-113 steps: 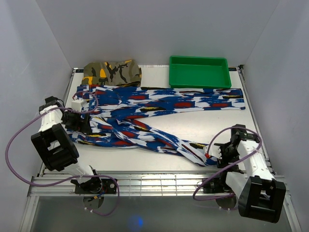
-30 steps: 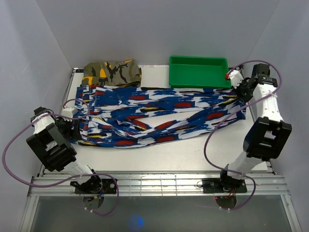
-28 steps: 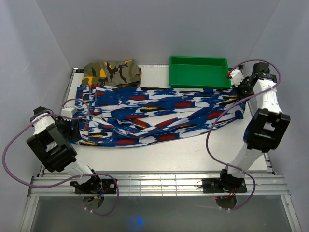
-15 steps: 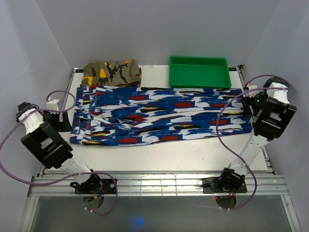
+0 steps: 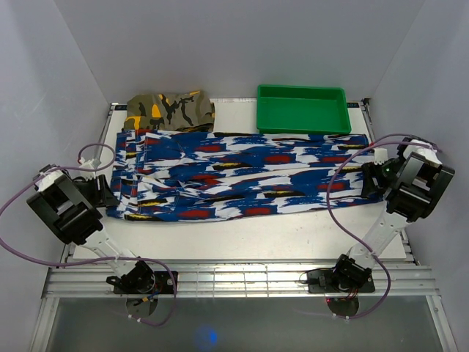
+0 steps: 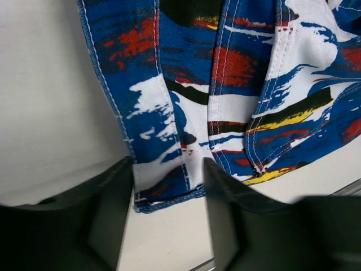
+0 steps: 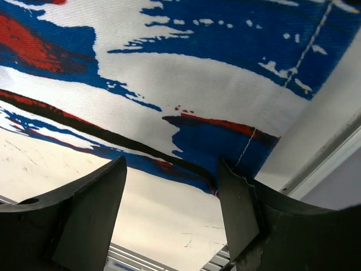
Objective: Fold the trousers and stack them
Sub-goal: Flatten the trousers out
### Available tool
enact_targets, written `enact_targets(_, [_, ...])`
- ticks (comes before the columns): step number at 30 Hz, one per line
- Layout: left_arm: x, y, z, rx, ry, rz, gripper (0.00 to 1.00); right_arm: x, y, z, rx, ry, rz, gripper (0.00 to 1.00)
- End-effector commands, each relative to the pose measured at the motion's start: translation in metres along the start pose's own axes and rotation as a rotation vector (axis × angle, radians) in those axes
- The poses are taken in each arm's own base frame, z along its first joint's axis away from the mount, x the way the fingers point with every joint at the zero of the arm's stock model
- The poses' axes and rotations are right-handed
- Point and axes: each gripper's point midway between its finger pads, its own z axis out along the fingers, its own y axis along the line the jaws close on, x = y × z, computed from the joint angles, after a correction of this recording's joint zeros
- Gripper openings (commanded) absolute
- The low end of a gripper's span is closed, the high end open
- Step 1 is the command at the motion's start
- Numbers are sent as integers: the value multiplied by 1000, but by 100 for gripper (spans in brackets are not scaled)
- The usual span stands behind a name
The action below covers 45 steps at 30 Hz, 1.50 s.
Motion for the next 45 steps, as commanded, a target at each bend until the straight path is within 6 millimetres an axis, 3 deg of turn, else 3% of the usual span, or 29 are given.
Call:
enact_targets(1, [1,-16,4,72,-31,-7,56,9,-9,-7,4,-41,51,70])
enact_targets(7, [4,-21,3,80,-38,2,33,11,-10,-17,-19,-59,62,59])
enact_targets(8, [1,-22,2,79,-42,9,18,10,-9,-21,-17,-68,57,59])
enact_targets(10, [-3,-21,-3,67,-52,24,0,4,-13,-38,9,-99,46,59])
enact_targets(13, [-20,-24,-23,42,-83,74,0,-2,-29,-76,105,-160,22,61])
enact_targets(16, [-37,-24,-47,-14,-136,154,0,12,-46,-81,154,-135,39,62])
enact_targets(19, [-41,-30,-60,-57,-171,253,0,17,-49,-67,112,-134,82,64])
enact_targets(22, [-37,-29,-63,-99,-173,337,0,13,-36,-46,8,-167,112,64])
enact_targets(24, [-32,-23,-59,-108,-146,328,0,18,-29,-31,-39,-157,129,61])
enact_targets(26, [-29,-17,-55,-112,-124,306,0,22,-26,-23,-56,-149,132,51])
enact_targets(29, [-26,-13,-52,-111,-107,274,11,34,-18,-13,-85,-112,139,47])
enact_targets(31, [-24,-13,-49,-100,-101,256,15,40,-19,-10,-71,-88,141,50])
enact_targets(32, [-20,-13,-46,-91,-93,239,23,43,-20,-10,-57,-80,140,58])
enact_targets(36, [-13,-14,-42,-82,-77,228,31,48,-20,-9,-38,-73,130,58])
enact_targets(38, [-8,-15,-39,-80,-64,219,32,50,-19,-8,-40,-70,129,52])
enact_targets(40, [-3,-15,-36,-70,-51,203,31,53,-16,-7,-48,-66,130,33])
enact_targets(43, [6,-16,-31,-45,-26,165,18,53,-12,-12,-43,-75,117,8])
enact_targets(45, [5,-16,-33,-37,-31,153,5,53,-12,-18,-37,-86,111,8])
